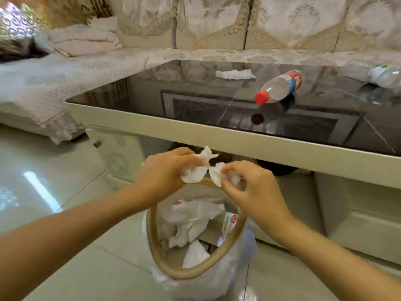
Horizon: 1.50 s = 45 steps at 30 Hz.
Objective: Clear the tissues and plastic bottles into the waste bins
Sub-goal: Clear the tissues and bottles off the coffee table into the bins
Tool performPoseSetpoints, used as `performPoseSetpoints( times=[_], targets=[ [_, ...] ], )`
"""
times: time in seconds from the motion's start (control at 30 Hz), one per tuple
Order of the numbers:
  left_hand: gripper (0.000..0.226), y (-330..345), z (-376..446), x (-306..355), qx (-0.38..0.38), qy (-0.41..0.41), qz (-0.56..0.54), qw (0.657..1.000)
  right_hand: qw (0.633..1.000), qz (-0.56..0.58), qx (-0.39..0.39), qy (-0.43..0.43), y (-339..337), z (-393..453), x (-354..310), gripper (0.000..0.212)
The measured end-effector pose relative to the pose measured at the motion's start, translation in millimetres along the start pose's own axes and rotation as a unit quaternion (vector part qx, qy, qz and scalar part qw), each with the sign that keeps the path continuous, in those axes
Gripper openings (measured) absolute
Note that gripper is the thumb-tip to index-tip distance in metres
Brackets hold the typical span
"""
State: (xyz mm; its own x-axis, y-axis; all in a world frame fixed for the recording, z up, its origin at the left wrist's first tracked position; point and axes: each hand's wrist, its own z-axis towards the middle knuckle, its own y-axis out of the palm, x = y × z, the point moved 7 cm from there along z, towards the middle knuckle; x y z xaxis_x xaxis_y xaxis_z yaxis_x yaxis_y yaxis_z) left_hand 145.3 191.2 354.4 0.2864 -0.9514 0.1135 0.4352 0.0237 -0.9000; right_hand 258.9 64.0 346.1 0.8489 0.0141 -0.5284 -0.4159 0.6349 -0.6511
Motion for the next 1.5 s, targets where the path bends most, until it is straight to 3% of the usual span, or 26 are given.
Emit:
performPoseSetpoints(
  times=[0.1, 0.17, 0.23, 0.37, 0.47, 0.53, 0.63, 0.77, 0.93, 1.1, 1.23, 1.37, 1.5],
  targets=[
    [0.055, 33.4, -16.8, -18.9, -0.091, -0.08, -0.022, 0.992, 0.998, -0.004, -0.034, 0.051, 41.2, -15.7, 11.4, 0.011],
    [0.073, 69.1, -30.2, -22.5, -0.219, -0.102, -0.057, 0.969, 0.996, -0.012, -0.055, 0.066, 60.6, -23.4, 17.2, 0.012],
    [0.087, 104.4, -47.4, -22.7, -0.349, -0.109, -0.06, 0.929, 0.987, -0.075, -0.132, 0.048, 83.4, -30.7, 20.3, 0.022],
    [0.093, 151.3, -68.5, -27.9, -0.473, -0.107, -0.038, 0.874, 0.909, -0.181, -0.367, 0.079, 121.5, -47.6, 33.1, 0.041],
    [0.097, 173.6, -84.1, -33.5, -0.547, -0.164, -0.04, 0.82, 0.858, -0.218, -0.457, 0.081, 133.7, -51.3, 41.8, 0.048],
    [0.095, 174.5, -88.0, -28.8, -0.569, -0.154, -0.01, 0.808, 0.838, -0.238, -0.487, 0.071, 137.3, -52.5, 43.7, 0.048],
    [0.084, 150.8, -65.2, -20.0, -0.487, -0.07, 0.049, 0.869, 0.879, -0.194, -0.428, 0.083, 126.9, -45.6, 35.6, 0.043],
    [0.056, 90.6, -28.8, -16.8, -0.256, 0.008, 0.112, 0.96, 0.943, -0.2, -0.263, 0.039, 86.2, -33.5, 29.8, 0.042],
    [0.041, 23.8, -5.4, -0.7, -0.037, 0.058, 0.081, 0.994, 0.975, -0.204, -0.067, -0.062, 21.1, -12.9, 12.4, 0.031],
    [0.035, -20.7, 34.1, 18.2, 0.048, 0.068, 0.056, 0.995, 0.975, -0.204, 0.043, -0.082, -41.1, 14.7, 9.2, 0.036],
    [0.039, -34.2, 92.4, 29.2, 0.062, 0.028, 0.049, 0.996, 0.964, -0.238, 0.093, -0.073, -84.3, 49.3, 32.1, 0.043],
    [0.045, -16.0, 155.4, 35.5, 0.05, 0.016, 0.101, 0.993, 0.945, -0.315, 0.07, -0.049, -114.2, 88.0, 78.9, 0.048],
    [0.052, 28.5, 200.8, 18.0, 0.008, -0.061, 0.094, 0.994, 0.921, -0.388, -0.004, -0.008, -129.1, 128.6, 125.0, 0.07]
  ],
)
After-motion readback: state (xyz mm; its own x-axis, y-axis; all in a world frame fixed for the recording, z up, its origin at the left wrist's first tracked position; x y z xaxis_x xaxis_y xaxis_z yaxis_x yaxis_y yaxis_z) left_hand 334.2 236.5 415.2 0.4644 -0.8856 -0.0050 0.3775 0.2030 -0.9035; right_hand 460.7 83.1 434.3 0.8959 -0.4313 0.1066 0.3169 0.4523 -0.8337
